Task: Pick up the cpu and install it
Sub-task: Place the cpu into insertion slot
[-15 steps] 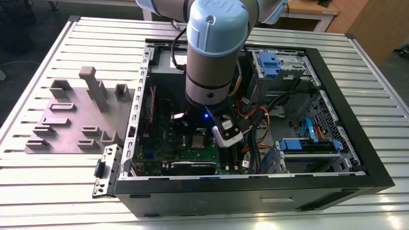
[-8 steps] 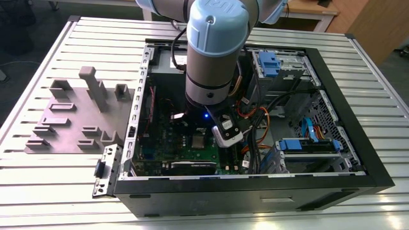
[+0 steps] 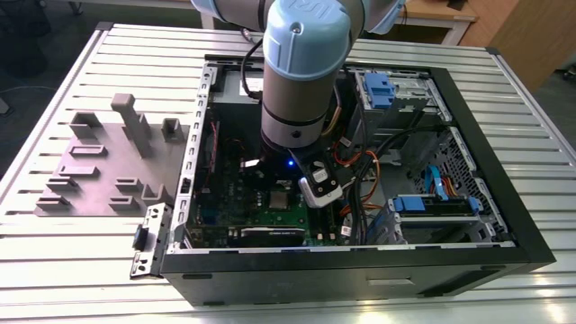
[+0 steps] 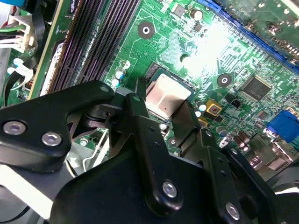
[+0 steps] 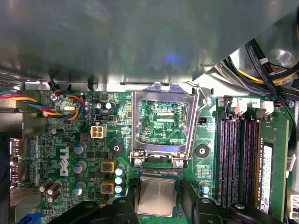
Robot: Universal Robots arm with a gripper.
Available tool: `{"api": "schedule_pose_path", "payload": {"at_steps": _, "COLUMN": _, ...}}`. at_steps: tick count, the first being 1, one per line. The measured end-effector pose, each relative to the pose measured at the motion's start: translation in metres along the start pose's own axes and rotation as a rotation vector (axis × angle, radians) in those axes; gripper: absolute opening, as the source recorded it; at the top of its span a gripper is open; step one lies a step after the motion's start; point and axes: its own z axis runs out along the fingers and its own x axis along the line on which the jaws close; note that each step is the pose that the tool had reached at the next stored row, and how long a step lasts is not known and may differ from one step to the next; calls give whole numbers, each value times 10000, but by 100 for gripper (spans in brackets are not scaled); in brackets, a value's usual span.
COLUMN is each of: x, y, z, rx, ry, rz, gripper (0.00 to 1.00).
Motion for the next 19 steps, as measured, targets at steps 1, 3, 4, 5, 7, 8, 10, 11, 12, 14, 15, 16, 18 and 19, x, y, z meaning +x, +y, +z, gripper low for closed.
{"api": "schedule_pose_path", "payload": {"at_steps": 1, "x": 0, "y": 0, "z": 0, "rx": 0, "ry": 0, "rz": -1, "gripper": 49}}
{"api": "schedule_pose_path", "payload": {"at_steps": 3, "x": 0, "y": 0, "z": 0, "rx": 0, "ry": 0, "rz": 0, "gripper": 49}}
{"api": "schedule_pose_path", "payload": {"at_steps": 4, "x": 0, "y": 0, "z": 0, "rx": 1, "ry": 1, "rz": 1, "gripper": 48}}
{"api": "schedule_pose_path", "payload": {"at_steps": 5, "x": 0, "y": 0, "z": 0, "rx": 2, "ry": 1, "rz": 0, "gripper": 48}}
{"api": "schedule_pose_path", "payload": {"at_steps": 7, "x": -1, "y": 0, "z": -1, "rx": 2, "ry": 1, "rz": 0, "gripper": 41}}
{"api": "schedule_pose_path", "payload": {"at_steps": 8, "x": -1, "y": 0, "z": -1, "rx": 1, "ry": 0, "rz": -1, "gripper": 41}}
{"api": "schedule_pose_path", "payload": {"at_steps": 10, "x": -1, "y": 0, "z": -1, "rx": 1, "ry": 0, "rz": -21, "gripper": 41}}
{"api": "schedule_pose_path", "payload": {"at_steps": 11, "x": -1, "y": 0, "z": 0, "rx": 1, "ry": 0, "rz": -45, "gripper": 41}}
{"api": "schedule_pose_path", "payload": {"at_steps": 12, "x": -1, "y": -1, "z": 0, "rx": 1, "ry": -1, "rz": -94, "gripper": 41}}
{"api": "schedule_pose_path", "payload": {"at_steps": 14, "x": -1, "y": -1, "z": 0, "rx": 2, "ry": -2, "rz": -157, "gripper": 41}}
{"api": "schedule_pose_path", "payload": {"at_steps": 15, "x": -2, "y": -1, "z": 0, "rx": 2, "ry": -1, "rz": -170, "gripper": 41}}
{"api": "schedule_pose_path", "payload": {"at_steps": 16, "x": -2, "y": -2, "z": 0, "rx": 3, "ry": -2, "rz": -170, "gripper": 41}}
{"api": "schedule_pose_path", "payload": {"at_steps": 18, "x": -2, "y": -2, "z": 0, "rx": 3, "ry": -1, "rz": -170, "gripper": 41}}
{"api": "schedule_pose_path", "payload": {"at_steps": 19, "x": -2, "y": -2, "z": 0, "rx": 2, "ry": -1, "rz": -170, "gripper": 41}}
